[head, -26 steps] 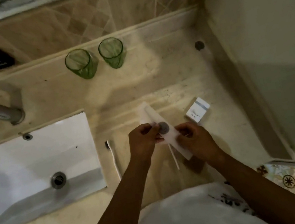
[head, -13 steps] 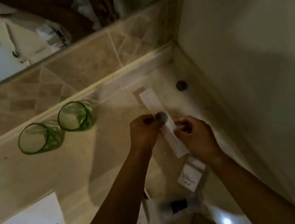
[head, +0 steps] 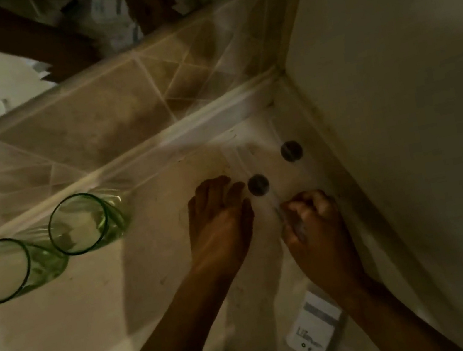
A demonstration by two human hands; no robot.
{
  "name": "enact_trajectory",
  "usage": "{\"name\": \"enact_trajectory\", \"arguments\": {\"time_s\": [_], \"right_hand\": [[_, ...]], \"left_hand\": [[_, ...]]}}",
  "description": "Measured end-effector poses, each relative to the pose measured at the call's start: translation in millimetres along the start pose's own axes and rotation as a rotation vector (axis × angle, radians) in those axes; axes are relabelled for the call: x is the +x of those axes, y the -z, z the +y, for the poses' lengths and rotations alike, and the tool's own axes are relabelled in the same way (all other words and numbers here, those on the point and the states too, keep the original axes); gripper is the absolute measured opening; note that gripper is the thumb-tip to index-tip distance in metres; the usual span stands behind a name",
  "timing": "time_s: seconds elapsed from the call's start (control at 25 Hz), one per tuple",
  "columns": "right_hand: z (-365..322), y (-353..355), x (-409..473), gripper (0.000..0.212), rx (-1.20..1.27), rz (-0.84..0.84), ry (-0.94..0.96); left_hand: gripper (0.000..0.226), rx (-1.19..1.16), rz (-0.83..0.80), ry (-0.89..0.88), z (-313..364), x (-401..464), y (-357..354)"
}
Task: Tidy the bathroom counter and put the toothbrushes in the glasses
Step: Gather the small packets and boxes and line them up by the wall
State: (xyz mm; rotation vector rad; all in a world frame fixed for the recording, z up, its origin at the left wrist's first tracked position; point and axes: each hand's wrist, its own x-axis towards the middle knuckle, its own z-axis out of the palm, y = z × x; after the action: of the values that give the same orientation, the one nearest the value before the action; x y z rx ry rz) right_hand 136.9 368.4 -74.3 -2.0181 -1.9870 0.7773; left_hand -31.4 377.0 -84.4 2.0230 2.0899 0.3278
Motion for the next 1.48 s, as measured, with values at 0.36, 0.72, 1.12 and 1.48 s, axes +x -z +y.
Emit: {"name": "enact_trajectory", "arguments": {"time_s": [0.36, 0.72, 1.12, 1.48], "right_hand": [[-13, -8, -8, 0.053, -0.056, -0.079, 0.089], [-13, -7, 3, 0.052, 0.003, -0.092, 0.091], [-11, -3, 5, 0.055, 0.016, -0.115, 0.076], [-9, -3, 8, 0.056, 0.026, -0.082, 0.072]], "left_hand": [[0.063, 0.089, -0.228, -0.175, -21, 15, -14], [0.071, 0.06, -0.239, -0.121, -14, 23, -18], [0.071, 0.023, -0.248, -0.098, -11, 22, -17], [0.073, 0.055, -0.273, -0.068, -7, 24, -19]]}}
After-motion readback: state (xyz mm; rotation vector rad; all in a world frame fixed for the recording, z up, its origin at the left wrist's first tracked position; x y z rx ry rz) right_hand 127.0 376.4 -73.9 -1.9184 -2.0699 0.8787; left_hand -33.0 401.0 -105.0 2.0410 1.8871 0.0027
